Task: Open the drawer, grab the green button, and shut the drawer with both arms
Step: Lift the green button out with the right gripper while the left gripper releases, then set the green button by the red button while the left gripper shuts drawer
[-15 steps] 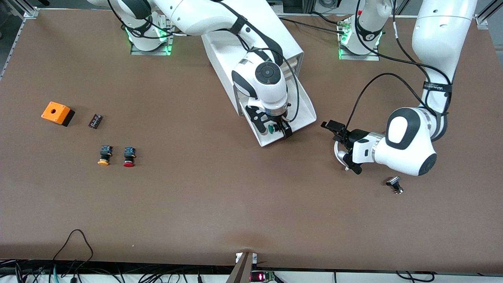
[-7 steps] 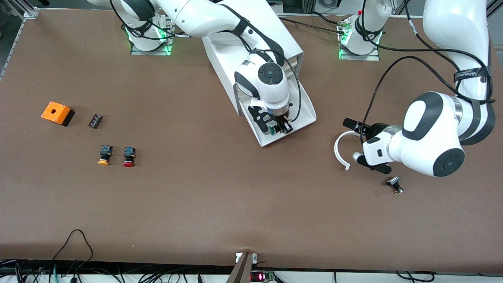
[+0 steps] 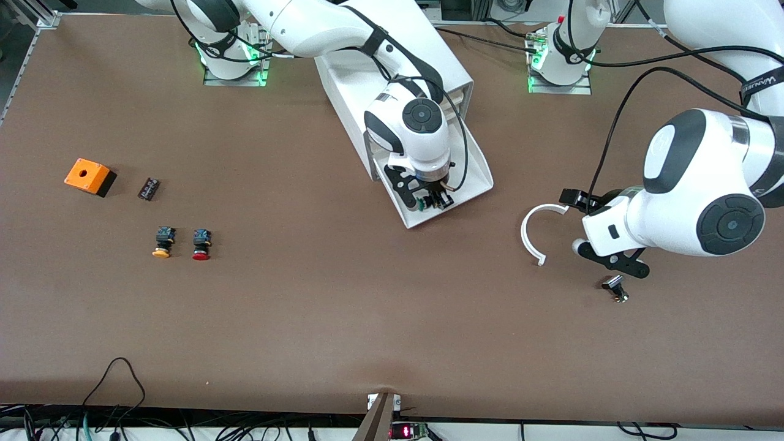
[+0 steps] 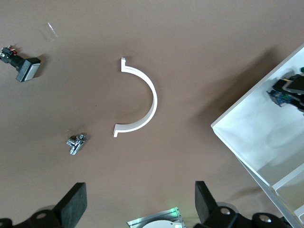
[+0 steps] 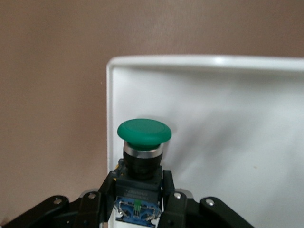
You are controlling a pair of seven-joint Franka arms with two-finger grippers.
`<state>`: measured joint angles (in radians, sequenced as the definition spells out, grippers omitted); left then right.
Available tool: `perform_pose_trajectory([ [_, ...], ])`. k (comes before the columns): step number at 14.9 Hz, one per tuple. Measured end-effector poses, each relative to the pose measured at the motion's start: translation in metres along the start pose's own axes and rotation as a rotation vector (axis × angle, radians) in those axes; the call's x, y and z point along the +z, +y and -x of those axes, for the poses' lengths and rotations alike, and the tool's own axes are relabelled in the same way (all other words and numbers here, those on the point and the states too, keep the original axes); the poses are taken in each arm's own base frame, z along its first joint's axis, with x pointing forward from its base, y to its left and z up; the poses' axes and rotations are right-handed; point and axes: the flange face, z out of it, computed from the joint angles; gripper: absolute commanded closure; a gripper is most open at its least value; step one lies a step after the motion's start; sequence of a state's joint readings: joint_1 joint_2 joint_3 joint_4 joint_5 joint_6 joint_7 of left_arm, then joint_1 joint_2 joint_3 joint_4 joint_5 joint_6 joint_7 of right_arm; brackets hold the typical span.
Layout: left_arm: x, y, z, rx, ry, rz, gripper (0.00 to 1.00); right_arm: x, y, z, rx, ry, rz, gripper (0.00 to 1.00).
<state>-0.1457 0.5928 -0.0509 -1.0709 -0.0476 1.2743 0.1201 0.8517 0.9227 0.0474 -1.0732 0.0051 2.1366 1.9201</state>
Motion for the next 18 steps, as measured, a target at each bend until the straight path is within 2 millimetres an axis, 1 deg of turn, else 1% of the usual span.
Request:
perform_pose_trajectory([
  [1,0.000,-0.001,-0.002,-0.026,0.010,0.001,0.00,-0.014,-0.006,-0.008,-0.011,0.008,0.012,1.00],
  [3,-0.001,0.000,-0.009,-0.135,0.051,0.013,0.00,-0.047,-0.019,-0.028,-0.058,0.014,0.017,1.00],
  [5,0.003,0.002,-0.015,-0.246,0.076,0.020,0.00,-0.077,-0.027,-0.053,-0.154,0.021,0.024,1.00],
  [7,0.013,0.009,-0.026,-0.312,0.117,0.023,0.00,-0.102,-0.031,-0.078,-0.303,0.029,0.038,1.00],
  [9,0.031,0.022,-0.038,-0.370,0.165,0.026,0.00,-0.121,-0.033,-0.108,-0.441,0.036,0.067,1.00],
  [11,0.051,0.041,-0.044,-0.430,0.204,0.029,0.00,-0.132,-0.033,-0.144,-0.575,0.033,0.123,1.00],
  [13,0.071,0.061,-0.047,-0.488,0.239,0.035,0.01,-0.136,-0.028,-0.189,-0.719,0.014,0.208,1.00],
  [15,0.096,0.080,-0.052,-0.554,0.270,0.045,0.01,-0.139,-0.025,-0.233,-0.831,0.004,0.258,1.00],
  [17,0.125,0.105,-0.056,-0.630,0.299,0.052,0.01,-0.138,-0.019,-0.264,-0.912,0.002,0.296,1.00],
  [18,0.140,0.117,-0.058,-0.666,0.311,0.054,0.01,-0.136,-0.015,-0.276,-0.946,-0.003,0.315,1.00],
])
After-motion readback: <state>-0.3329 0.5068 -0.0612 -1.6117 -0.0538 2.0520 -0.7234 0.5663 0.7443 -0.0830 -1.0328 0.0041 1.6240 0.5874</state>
